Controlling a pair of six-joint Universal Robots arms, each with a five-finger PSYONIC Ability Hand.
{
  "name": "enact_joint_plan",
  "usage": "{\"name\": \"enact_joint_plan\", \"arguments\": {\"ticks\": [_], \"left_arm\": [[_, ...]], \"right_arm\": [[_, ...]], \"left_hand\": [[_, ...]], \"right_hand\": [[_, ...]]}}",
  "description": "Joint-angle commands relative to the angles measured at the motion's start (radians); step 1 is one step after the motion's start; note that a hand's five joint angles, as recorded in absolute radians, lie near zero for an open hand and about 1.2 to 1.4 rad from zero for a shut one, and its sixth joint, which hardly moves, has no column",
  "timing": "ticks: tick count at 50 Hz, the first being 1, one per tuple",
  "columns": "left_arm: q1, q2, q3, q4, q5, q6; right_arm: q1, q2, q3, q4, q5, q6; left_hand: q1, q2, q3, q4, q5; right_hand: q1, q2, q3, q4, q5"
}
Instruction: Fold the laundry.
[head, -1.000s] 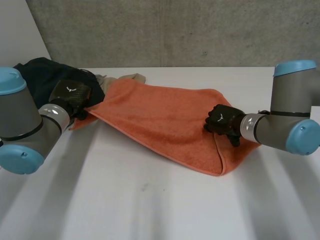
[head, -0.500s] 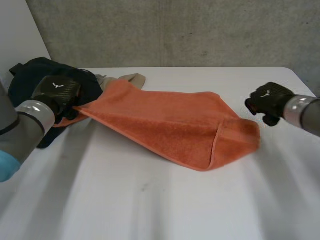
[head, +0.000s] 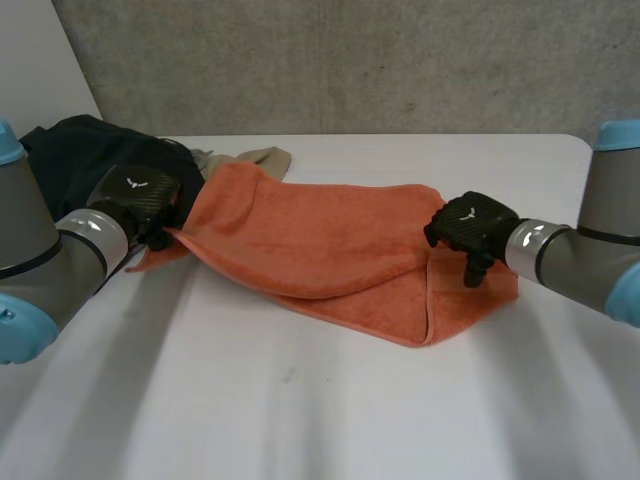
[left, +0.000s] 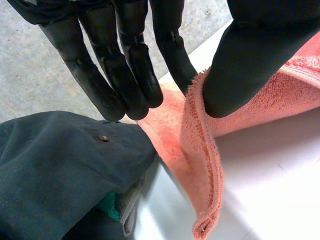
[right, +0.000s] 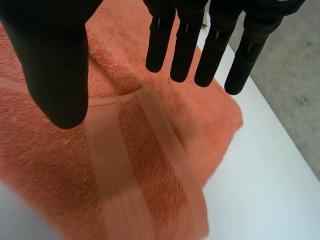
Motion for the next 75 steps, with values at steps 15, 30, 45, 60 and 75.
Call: {"name": "enact_joint_plan", "arguments": {"ticks": [15,30,45,60,75], "left_arm": [[0.022,0.01,-0.004,-0.001,-0.005,0.0],[0.068,0.163,-0.107,-0.291,-0.002,0.154],[0.063,0.099,-0.058,-0.512,0.048,0.336],[0.069,-0.036,-0.041,-0.29,0.051,0.16],[0.036,-0.153,-0.029,-0.198,0.035,0.171]], "right_arm": [[0.019,0.149,-0.14,-0.007,0.123,-0.125],[-0.311,-0.27,0.141,0.442,0.035,-0.303],[-0.382,-0.207,0.144,0.599,0.06,-0.377],[-0.322,-0.086,0.086,0.106,0.017,0.244],[-0.308,-0.017,0.058,-0.079,0.181,0.388]], "left_hand": [[0.12,0.125,0.123,0.12,0.119],[0.261,0.266,0.264,0.261,0.26],[0.185,0.19,0.188,0.185,0.183],[-0.717,-0.712,-0.713,-0.717,-0.718],[-0.714,-0.709,-0.711,-0.714,-0.715]], "right_hand": [[0.826,0.832,0.831,0.831,0.859],[0.826,0.832,0.831,0.831,0.859],[0.826,0.832,0.831,0.831,0.859],[0.826,0.832,0.831,0.831,0.859],[0.826,0.832,0.831,0.831,0.859]]}}
